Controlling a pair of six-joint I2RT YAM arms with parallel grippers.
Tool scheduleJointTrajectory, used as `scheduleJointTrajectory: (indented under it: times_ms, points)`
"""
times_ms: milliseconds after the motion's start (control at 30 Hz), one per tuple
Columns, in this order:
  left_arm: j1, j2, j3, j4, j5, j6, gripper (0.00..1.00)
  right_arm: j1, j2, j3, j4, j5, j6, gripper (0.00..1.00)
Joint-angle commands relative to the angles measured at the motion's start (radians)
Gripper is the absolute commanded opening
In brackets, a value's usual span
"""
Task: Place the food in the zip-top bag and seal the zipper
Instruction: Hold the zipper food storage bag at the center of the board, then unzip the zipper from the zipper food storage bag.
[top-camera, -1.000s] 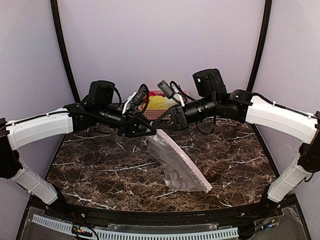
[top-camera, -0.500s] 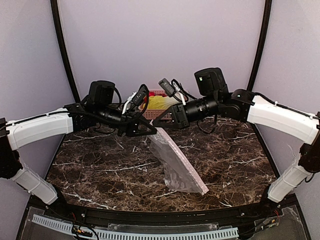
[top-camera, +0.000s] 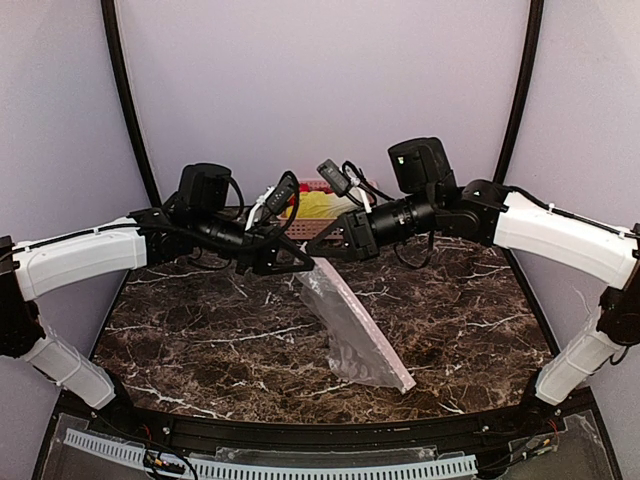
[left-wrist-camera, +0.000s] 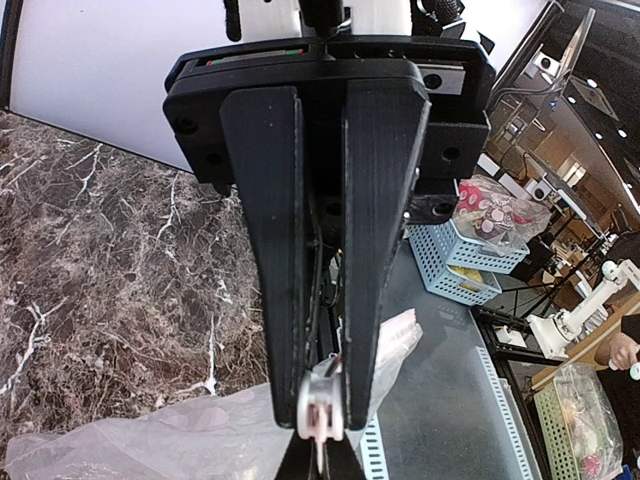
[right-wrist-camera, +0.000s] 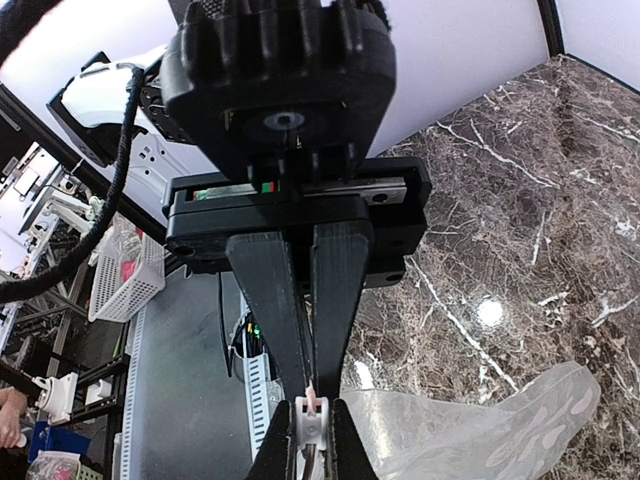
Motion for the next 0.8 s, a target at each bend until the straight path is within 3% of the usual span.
scheduleJointTrajectory:
  times_ms: [0,767]
  points:
    - [-0.001,-0.03,-0.013,0.026,-0.034,0.002,0.01,0.01,-0.016,-0.012,0.003,-0.014,-0.015,0.0]
    - [0.056,-0.069,-0.049,0.132,-0.033,-0.07,0.01,0.009,-0.021,-0.013,-0.024,0.001,-0.032,0.0]
